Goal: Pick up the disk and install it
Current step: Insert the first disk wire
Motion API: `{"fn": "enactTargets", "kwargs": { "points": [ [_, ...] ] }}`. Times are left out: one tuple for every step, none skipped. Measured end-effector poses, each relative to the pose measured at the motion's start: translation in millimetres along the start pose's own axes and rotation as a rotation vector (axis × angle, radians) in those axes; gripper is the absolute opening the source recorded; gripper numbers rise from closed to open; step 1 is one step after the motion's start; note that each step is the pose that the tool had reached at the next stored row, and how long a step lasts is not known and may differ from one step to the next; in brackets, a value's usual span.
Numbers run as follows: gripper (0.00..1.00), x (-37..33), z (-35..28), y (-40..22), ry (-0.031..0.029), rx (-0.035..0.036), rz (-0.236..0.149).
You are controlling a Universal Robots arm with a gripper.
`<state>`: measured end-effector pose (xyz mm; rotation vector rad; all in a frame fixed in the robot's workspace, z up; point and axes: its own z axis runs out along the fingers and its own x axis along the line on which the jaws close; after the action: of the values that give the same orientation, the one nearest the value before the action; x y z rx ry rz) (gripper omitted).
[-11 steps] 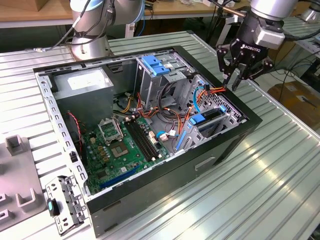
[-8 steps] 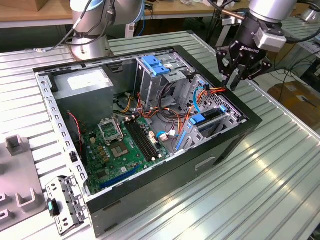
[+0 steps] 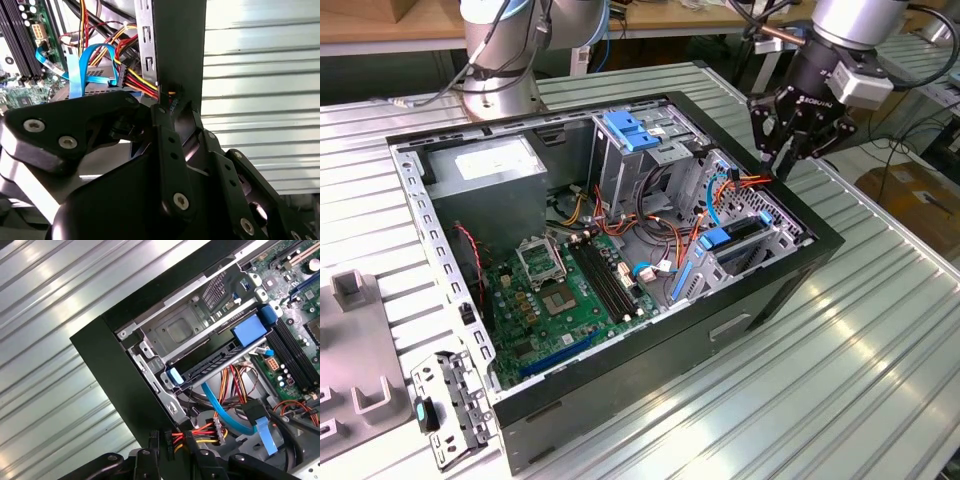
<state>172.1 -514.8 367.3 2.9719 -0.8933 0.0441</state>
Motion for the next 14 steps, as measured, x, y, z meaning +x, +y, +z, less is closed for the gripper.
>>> {"fn": "enactTargets", "kwargs": {
  "points": [
    [0.33,0.0,0.7,0.0,0.0003,0.0003,-0.007],
    [0.31,0.0,0.6,0.0,0.0,0.001,-0.009],
    [0.25,0.0,0.6,0.0,0.0002,0.0012,-0.009],
    [0.18,0.0,0.5,0.0,0.0002,0.0015,-0.009],
    [0.18,0.0,-0.5,0.0,0.0005,0.0016,-0.009],
    [0.16,0.1,-1.8,0.1,0.001,0.0014,-0.009],
    [0.16,0.1,-4.7,0.2,0.0021,0.0003,-0.009],
    [0.16,0.2,-5.3,0.2,0.0026,-0.0001,-0.009],
    [0.16,0.2,-5.3,0.2,0.0026,-0.0002,-0.009],
    [0.16,0.2,-5.3,0.2,0.0027,-0.0003,-0.009],
    [0.16,0.2,-5.4,0.2,0.0029,-0.0006,-0.009],
    [0.16,0.2,-5.4,0.2,0.0029,-0.0006,-0.009],
    [0.16,0.0,-5.5,0.4,0.0029,-0.0006,-0.009],
    [0.16,-0.9,-5.6,0.8,0.003,-0.0008,-0.009]
  ]
}}
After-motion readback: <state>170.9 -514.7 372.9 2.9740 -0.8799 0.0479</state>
